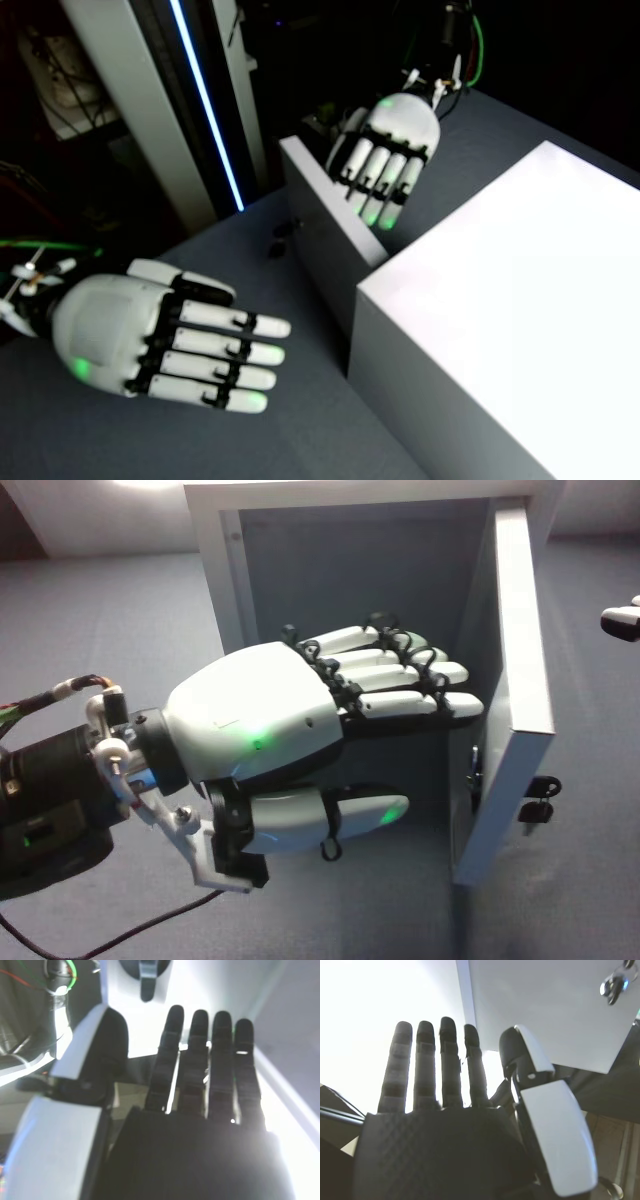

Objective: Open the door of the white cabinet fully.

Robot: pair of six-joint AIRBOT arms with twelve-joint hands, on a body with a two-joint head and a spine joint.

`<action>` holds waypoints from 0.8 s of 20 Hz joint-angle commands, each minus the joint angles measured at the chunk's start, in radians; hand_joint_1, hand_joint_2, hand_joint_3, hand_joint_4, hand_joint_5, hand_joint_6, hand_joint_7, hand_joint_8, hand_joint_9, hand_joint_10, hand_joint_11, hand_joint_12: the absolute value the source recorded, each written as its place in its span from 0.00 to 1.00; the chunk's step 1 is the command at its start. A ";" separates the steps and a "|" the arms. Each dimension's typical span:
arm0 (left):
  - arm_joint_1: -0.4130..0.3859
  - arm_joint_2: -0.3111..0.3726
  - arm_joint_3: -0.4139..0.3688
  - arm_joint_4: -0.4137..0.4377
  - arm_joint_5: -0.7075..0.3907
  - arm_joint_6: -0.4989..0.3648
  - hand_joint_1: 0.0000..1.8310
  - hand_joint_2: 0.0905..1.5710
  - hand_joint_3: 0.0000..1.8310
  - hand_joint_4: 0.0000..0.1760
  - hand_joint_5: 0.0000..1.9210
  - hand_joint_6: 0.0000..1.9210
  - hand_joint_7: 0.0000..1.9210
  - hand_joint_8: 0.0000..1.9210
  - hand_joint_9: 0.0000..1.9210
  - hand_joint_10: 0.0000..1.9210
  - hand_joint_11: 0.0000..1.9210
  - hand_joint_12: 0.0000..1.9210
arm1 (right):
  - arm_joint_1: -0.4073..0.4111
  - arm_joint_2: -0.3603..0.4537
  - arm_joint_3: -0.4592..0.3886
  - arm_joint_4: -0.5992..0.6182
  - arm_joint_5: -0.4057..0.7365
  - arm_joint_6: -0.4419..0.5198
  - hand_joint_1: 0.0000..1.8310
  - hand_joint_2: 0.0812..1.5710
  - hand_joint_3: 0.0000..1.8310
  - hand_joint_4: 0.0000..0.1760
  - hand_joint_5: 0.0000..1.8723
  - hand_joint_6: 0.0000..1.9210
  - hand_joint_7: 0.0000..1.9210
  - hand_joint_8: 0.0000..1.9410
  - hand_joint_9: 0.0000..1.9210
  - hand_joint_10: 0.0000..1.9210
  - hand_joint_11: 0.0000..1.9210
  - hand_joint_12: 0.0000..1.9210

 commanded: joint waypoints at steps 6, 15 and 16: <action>-0.044 -0.049 0.026 -0.006 -0.110 -0.018 0.22 0.90 0.00 0.00 0.15 0.00 0.14 0.00 0.13 0.01 0.05 0.20 | 0.003 -0.003 0.012 0.021 0.121 0.012 0.32 0.91 0.00 0.14 0.18 0.00 0.17 0.00 0.12 0.00 0.07 0.03; -0.082 -0.112 0.049 0.012 -0.098 -0.018 0.24 0.89 0.00 0.00 0.10 0.01 0.08 0.00 0.12 0.01 0.06 0.20 | 0.003 -0.006 0.012 0.021 0.121 0.017 0.31 0.91 0.00 0.08 0.17 0.00 0.16 0.00 0.11 0.00 0.07 0.04; -0.086 -0.115 0.051 0.012 -0.098 -0.018 0.18 0.90 0.00 0.00 0.09 0.00 0.08 0.00 0.09 0.00 0.02 0.19 | 0.003 -0.006 0.012 0.021 0.121 0.017 0.33 0.91 0.00 0.10 0.17 0.00 0.16 0.00 0.12 0.00 0.07 0.04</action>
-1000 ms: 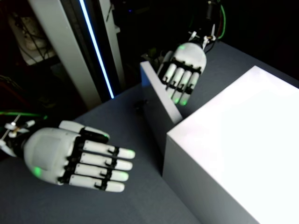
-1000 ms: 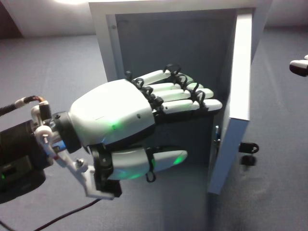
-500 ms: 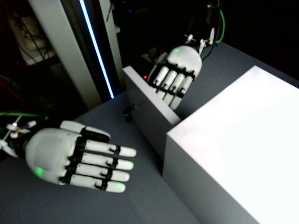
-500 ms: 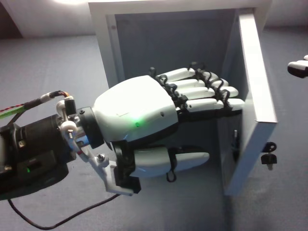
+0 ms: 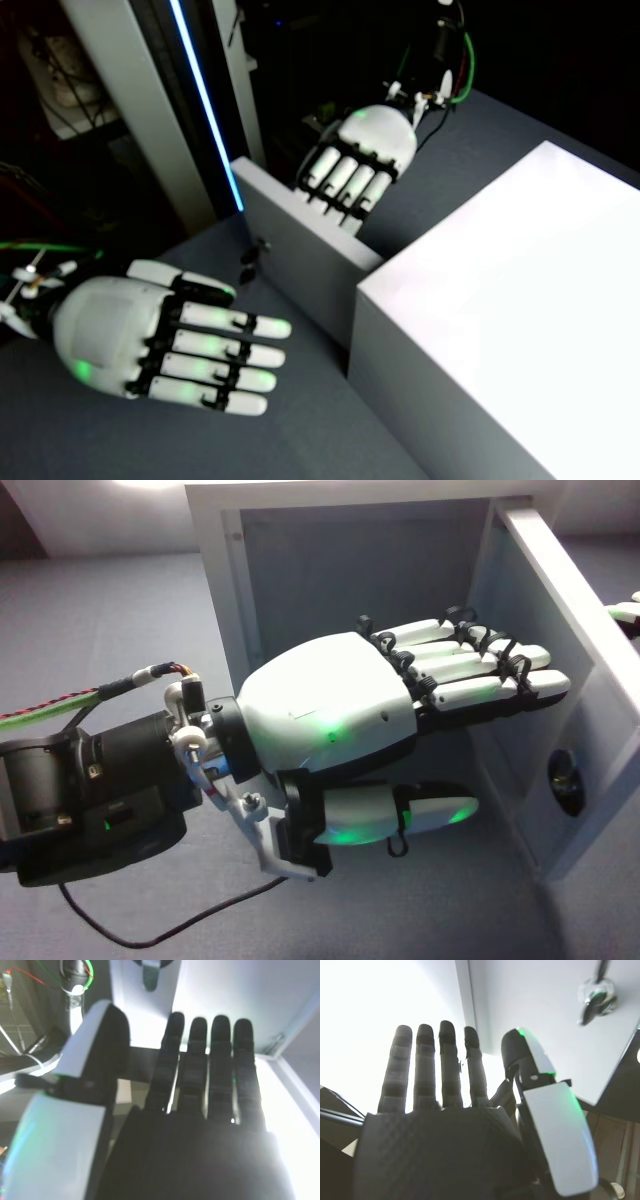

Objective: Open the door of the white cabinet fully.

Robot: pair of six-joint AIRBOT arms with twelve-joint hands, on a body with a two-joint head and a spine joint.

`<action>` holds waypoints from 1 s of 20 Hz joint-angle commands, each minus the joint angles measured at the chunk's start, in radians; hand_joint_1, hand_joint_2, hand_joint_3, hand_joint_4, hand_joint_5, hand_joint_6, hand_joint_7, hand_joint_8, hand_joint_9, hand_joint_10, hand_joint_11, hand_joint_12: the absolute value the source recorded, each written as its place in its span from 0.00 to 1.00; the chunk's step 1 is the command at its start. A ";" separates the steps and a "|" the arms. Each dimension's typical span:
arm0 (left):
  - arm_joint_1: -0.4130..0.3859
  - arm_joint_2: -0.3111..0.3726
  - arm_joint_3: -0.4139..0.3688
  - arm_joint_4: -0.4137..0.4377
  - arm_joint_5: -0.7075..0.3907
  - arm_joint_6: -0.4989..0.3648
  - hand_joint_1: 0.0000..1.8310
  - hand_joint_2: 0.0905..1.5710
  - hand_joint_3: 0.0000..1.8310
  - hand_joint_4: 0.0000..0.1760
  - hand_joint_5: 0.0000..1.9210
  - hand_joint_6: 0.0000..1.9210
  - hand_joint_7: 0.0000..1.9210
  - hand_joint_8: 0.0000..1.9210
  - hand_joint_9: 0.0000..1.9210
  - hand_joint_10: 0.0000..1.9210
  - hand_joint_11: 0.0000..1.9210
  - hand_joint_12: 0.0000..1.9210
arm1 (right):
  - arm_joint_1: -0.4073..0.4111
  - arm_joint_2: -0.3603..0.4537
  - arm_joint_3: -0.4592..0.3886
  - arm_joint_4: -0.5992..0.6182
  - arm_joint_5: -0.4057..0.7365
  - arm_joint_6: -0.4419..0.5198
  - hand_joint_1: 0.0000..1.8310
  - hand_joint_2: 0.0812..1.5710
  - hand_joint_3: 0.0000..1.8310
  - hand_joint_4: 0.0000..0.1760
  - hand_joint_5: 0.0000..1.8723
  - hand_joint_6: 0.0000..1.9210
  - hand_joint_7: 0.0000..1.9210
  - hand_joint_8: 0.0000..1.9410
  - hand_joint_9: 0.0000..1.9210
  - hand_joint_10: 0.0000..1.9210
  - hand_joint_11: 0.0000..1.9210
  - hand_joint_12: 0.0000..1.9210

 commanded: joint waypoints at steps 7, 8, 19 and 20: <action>0.018 0.041 -0.019 -0.054 -0.156 -0.012 0.09 0.95 0.00 0.00 0.09 0.00 0.09 0.00 0.10 0.00 0.00 0.26 | 0.003 0.007 0.000 0.027 0.123 0.015 0.28 0.90 0.00 0.15 0.17 0.00 0.15 0.00 0.10 0.00 0.05 0.05; 0.031 0.063 -0.030 -0.062 -0.162 -0.013 0.12 0.94 0.00 0.00 0.15 0.02 0.12 0.01 0.11 0.00 0.00 0.24 | 0.003 0.012 -0.002 0.031 0.133 0.015 0.29 0.91 0.00 0.14 0.17 0.00 0.15 0.00 0.10 0.00 0.05 0.05; 0.296 0.306 -0.148 -0.333 -0.332 0.060 0.17 0.95 0.01 0.00 0.11 0.00 0.11 0.00 0.11 0.00 0.09 0.13 | -0.010 0.026 -0.017 0.119 0.204 0.010 0.32 0.93 0.00 0.00 0.17 0.00 0.15 0.00 0.12 0.00 0.01 0.26; 0.333 0.334 -0.161 -0.392 -0.359 0.095 0.14 0.95 0.00 0.00 0.09 0.00 0.09 0.00 0.10 0.00 0.06 0.19 | -0.010 0.027 -0.017 0.120 0.207 0.010 0.30 0.93 0.00 0.00 0.16 0.00 0.15 0.00 0.12 0.00 0.00 0.26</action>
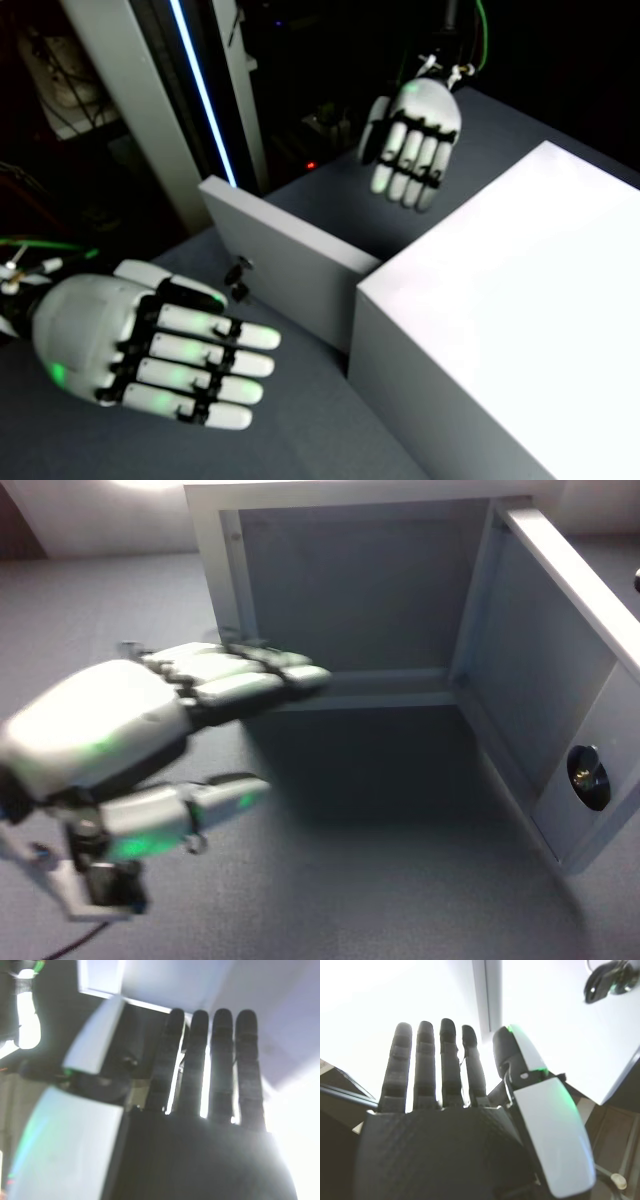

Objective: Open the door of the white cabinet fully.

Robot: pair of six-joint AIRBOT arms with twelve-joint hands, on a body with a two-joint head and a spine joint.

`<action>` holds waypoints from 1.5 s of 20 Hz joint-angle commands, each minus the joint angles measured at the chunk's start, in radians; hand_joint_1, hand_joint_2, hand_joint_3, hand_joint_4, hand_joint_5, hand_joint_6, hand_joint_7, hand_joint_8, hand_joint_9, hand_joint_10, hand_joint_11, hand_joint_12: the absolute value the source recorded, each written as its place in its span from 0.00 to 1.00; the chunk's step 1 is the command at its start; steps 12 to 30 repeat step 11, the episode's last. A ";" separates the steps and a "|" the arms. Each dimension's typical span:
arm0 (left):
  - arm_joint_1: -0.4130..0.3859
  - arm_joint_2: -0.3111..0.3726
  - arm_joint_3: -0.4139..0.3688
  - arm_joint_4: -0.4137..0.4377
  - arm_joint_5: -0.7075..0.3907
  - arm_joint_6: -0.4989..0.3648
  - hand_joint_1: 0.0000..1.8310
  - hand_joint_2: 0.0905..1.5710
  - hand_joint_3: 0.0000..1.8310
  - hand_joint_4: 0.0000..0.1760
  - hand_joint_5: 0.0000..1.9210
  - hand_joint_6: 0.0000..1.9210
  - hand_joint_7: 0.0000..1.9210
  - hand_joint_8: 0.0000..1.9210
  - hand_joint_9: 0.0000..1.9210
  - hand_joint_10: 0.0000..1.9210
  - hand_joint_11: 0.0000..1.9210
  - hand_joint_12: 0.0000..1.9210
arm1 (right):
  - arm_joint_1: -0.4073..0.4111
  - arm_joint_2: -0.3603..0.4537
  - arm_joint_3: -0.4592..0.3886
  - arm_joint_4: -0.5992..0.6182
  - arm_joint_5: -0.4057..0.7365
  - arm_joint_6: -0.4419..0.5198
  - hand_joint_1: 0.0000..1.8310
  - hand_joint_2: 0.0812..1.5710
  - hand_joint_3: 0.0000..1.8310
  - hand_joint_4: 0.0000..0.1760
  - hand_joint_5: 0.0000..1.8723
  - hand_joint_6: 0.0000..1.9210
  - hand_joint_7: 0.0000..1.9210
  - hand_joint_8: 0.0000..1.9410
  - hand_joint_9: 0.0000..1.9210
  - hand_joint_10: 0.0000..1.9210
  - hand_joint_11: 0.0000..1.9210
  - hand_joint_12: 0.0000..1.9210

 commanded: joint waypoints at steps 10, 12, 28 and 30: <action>0.156 0.070 0.002 -0.379 -0.415 0.126 0.17 0.94 0.00 0.00 0.06 0.00 0.06 0.01 0.04 0.01 0.02 0.01 | 0.004 0.025 -0.010 0.032 0.189 0.004 0.31 0.92 0.00 0.00 0.16 0.00 0.15 0.00 0.11 0.00 0.00 0.21; 0.151 0.070 0.005 -0.381 -0.421 0.126 0.11 0.92 0.00 0.00 0.07 0.00 0.07 0.01 0.05 0.01 0.03 0.02 | 0.004 0.027 -0.010 0.032 0.190 0.004 0.32 0.92 0.00 0.00 0.16 0.00 0.15 0.00 0.11 0.00 0.00 0.21; 0.151 0.070 0.005 -0.381 -0.421 0.126 0.11 0.92 0.00 0.00 0.07 0.00 0.07 0.01 0.05 0.01 0.03 0.02 | 0.004 0.027 -0.010 0.032 0.190 0.004 0.32 0.92 0.00 0.00 0.16 0.00 0.15 0.00 0.11 0.00 0.00 0.21; 0.151 0.070 0.005 -0.381 -0.421 0.126 0.11 0.92 0.00 0.00 0.07 0.00 0.07 0.01 0.05 0.01 0.03 0.02 | 0.004 0.027 -0.010 0.032 0.190 0.004 0.32 0.92 0.00 0.00 0.16 0.00 0.15 0.00 0.11 0.00 0.00 0.21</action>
